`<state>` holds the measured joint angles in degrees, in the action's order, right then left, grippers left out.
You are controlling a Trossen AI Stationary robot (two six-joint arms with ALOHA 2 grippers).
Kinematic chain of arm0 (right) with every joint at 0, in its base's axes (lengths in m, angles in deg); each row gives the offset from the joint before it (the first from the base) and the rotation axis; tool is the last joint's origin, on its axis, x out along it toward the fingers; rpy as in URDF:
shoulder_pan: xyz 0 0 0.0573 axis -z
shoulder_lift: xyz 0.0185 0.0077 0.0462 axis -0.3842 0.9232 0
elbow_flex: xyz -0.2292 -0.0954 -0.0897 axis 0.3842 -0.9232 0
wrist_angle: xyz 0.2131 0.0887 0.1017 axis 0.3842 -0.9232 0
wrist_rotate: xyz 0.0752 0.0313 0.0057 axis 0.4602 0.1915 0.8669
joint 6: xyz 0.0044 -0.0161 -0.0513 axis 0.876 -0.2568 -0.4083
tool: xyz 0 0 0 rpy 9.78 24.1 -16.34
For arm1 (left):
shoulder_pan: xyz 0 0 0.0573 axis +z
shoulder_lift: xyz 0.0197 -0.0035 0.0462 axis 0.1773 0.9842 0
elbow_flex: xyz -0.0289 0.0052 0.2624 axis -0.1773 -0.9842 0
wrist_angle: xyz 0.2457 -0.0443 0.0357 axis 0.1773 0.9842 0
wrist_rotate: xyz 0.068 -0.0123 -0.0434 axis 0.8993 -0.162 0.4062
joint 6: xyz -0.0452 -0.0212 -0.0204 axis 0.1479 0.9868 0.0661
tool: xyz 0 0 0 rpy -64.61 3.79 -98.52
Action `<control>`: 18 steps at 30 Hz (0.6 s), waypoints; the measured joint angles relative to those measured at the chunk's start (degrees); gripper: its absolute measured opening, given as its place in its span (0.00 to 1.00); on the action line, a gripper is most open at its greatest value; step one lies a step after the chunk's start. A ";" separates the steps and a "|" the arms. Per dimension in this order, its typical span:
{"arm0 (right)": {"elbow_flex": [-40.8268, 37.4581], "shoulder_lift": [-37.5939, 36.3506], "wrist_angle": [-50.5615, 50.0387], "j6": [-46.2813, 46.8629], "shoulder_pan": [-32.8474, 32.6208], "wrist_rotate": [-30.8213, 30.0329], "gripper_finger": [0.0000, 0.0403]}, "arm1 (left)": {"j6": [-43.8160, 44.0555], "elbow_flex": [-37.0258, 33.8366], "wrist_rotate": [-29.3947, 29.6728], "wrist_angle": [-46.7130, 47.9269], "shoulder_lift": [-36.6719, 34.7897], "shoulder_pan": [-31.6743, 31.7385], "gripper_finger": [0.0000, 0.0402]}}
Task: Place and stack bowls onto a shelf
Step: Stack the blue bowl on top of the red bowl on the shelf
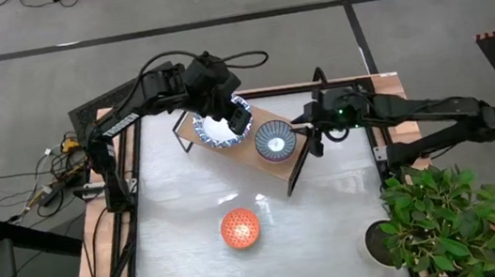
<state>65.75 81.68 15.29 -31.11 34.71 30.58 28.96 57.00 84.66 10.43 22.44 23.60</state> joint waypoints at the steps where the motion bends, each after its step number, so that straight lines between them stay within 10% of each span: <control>1: -0.01 0.33 0.34 0.02 0.00 0.00 0.33 | 0.00 0.00 0.01 0.02 0.00 0.00 0.33; 18: 0.02 -1.45 0.22 -0.56 0.82 2.35 0.33 | -1.78 0.00 -0.15 0.95 0.00 -1.04 0.33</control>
<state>65.77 80.23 15.51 -31.67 35.54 32.93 27.19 57.00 84.51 11.38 22.44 22.56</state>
